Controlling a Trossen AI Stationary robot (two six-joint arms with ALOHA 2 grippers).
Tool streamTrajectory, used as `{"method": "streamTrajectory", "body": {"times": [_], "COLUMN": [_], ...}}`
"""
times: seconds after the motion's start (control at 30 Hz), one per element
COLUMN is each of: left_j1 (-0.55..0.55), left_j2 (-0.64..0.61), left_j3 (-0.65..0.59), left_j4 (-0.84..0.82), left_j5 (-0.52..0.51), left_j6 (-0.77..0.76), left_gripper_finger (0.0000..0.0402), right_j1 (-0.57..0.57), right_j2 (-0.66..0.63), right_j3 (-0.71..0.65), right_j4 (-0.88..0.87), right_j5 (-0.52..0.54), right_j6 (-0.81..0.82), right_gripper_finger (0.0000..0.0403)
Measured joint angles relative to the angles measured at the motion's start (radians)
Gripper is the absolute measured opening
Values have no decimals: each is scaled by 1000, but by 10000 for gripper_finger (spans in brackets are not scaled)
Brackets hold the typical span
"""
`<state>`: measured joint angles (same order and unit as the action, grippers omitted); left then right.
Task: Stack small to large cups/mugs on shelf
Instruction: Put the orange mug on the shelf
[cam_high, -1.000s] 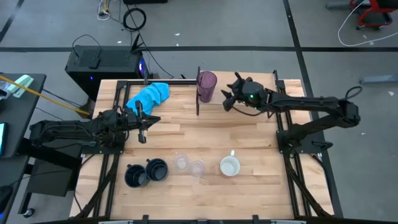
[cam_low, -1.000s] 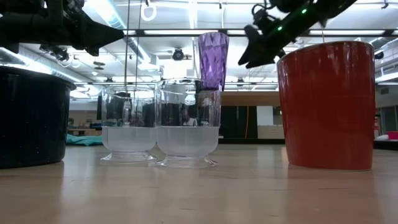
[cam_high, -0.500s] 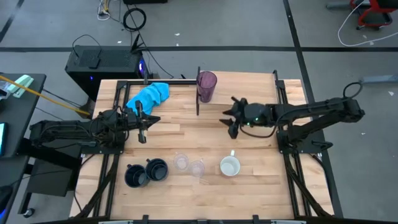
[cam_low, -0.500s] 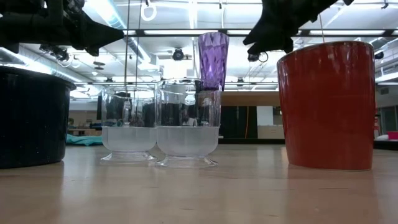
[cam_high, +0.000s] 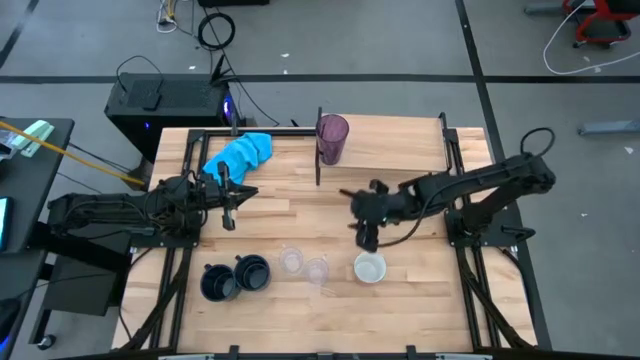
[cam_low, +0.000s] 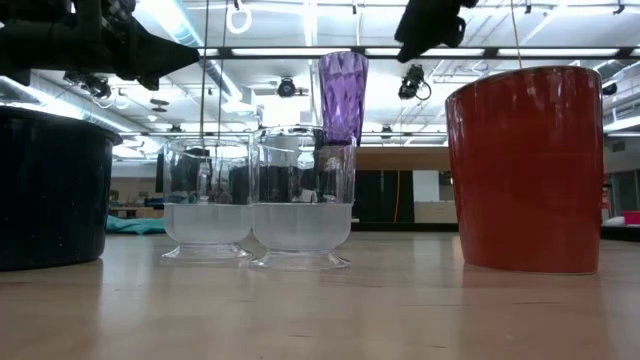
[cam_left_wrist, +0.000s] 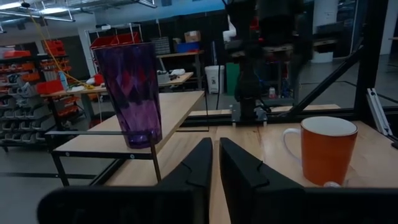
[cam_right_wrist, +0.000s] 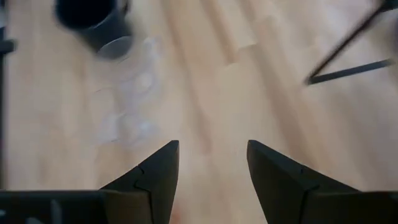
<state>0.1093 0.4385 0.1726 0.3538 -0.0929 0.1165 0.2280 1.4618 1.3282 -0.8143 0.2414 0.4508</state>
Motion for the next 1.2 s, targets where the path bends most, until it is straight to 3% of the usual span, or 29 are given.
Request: {"method": "streamTrajectory", "body": {"times": [0.4,0.7,1.2], "left_j1": [0,0,0], "left_j2": [0,0,0], "left_j3": [0,0,0], "left_j4": [0,0,0], "left_j5": [0,0,0], "left_j6": [0,0,0], "left_gripper_finger": [31,38,38], "right_j1": [98,165,266], "right_j2": [221,313,330], "right_j3": [215,264,263], "right_j4": [-244,-252,-406], "right_j5": [-191,-309,-272], "right_j6": [140,205,-29], "right_gripper_finger": [196,190,178]}}
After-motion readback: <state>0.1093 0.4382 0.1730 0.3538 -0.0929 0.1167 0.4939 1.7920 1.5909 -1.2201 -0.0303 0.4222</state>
